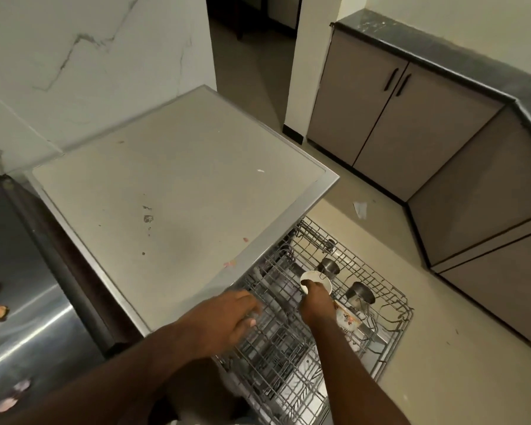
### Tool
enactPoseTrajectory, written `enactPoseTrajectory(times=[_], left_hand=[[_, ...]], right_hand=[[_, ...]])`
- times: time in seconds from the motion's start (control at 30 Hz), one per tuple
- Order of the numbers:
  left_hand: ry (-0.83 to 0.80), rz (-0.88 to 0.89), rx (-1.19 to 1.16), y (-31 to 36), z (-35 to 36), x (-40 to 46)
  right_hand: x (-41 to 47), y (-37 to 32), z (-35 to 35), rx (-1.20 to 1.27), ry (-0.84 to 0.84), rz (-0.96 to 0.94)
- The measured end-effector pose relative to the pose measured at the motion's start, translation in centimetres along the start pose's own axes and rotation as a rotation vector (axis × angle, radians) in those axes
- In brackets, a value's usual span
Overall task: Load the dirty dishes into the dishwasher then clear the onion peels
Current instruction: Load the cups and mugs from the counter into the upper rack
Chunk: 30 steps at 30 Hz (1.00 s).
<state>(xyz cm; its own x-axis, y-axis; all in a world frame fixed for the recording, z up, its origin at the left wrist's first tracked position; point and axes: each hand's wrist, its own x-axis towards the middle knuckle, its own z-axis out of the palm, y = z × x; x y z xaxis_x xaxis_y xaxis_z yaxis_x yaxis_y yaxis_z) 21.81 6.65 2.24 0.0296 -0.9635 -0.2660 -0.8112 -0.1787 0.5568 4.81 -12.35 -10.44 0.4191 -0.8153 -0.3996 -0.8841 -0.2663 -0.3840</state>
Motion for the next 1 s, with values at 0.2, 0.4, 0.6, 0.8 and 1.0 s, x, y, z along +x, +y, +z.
enactPoseTrajectory(times=[0.2,0.4,0.6,0.8,1.0], left_hand=[[0.231,-0.033,-0.108,-1.7,-2.0,-4.0],[0.533,-0.18,-0.195,-5.9,-5.3,-11.1],[0.764,-0.364,-0.192,-11.7,-7.0,-18.6],[0.998,-0.608,-0.044,-19.1,-9.8,-26.8],[0.922,-0.96,0.055,-26.2,-15.0,-32.2]], right_hand=[[-2.2,-4.1,-2.6,0.006,0.333,-0.132],[-5.7,-14.5,-6.6,0.154,0.7,-0.499],[-10.5,-27.9,-4.1,0.14,0.586,-0.922],[-14.4,-35.2,0.8,0.143,0.337,-1.085],[-17.5,-37.8,2.9,0.191,0.18,-1.122]])
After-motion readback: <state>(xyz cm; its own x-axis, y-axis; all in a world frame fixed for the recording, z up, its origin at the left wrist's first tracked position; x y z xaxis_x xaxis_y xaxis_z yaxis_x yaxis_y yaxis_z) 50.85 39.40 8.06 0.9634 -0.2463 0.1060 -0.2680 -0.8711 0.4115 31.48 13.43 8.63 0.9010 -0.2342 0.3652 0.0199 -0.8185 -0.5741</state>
